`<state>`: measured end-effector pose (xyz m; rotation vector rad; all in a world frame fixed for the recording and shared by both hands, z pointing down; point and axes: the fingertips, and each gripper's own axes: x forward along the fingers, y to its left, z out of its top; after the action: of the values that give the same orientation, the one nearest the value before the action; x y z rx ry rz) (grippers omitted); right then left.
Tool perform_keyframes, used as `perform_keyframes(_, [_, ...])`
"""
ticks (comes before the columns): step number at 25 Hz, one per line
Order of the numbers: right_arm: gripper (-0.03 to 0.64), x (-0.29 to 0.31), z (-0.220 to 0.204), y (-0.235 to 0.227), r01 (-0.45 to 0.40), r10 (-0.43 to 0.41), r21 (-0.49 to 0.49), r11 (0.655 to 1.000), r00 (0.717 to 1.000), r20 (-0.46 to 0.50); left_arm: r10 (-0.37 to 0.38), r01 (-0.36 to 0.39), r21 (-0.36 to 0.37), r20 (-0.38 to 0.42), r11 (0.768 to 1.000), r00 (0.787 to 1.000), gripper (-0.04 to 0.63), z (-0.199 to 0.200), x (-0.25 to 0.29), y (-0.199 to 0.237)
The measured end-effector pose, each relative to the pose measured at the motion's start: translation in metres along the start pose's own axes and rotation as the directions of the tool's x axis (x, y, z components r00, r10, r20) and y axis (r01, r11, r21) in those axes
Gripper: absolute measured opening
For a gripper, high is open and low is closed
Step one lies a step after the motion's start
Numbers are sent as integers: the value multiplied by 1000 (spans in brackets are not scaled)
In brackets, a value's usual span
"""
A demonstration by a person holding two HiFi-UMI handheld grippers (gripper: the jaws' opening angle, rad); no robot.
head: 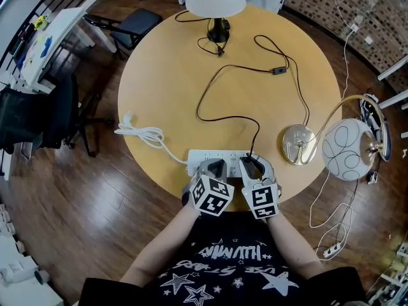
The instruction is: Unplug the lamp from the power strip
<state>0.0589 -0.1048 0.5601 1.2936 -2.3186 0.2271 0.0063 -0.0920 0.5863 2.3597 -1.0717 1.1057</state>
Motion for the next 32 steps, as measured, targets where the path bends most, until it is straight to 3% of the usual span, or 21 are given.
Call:
perform_keyframes(8, [84, -2, 1, -2, -18, 17, 76, 997, 1000, 15, -10, 10, 1, -2, 1000, 1000, 5, 0, 0, -1])
perform_keyframes(18, [84, -6, 0, -1, 11, -12, 22, 1000, 999, 41, -18, 18, 9, -9, 1000, 1000, 5, 0, 0, -3])
perform_keyframes(23, [84, -4, 2, -1, 16, -21, -88, 996, 999, -47, -18, 18, -3, -2, 1000, 1000, 5, 0, 0, -1])
perform_keyframes(25, [86, -1, 2, -2, 8, -12, -68, 998, 998, -56, -22, 22, -11, -4, 1000, 1000, 5, -1, 0, -1])
perform_keyframes(30, [86, 6, -2, -6, -25, 32, 92, 995, 996, -83, -25, 25, -3, -5, 1000, 1000, 5, 0, 1, -1])
perform_keyframes(32, [86, 6, -1, -6, -31, 40, 99, 995, 995, -88, -19, 19, -7, -2, 1000, 1000, 5, 0, 1, -1])
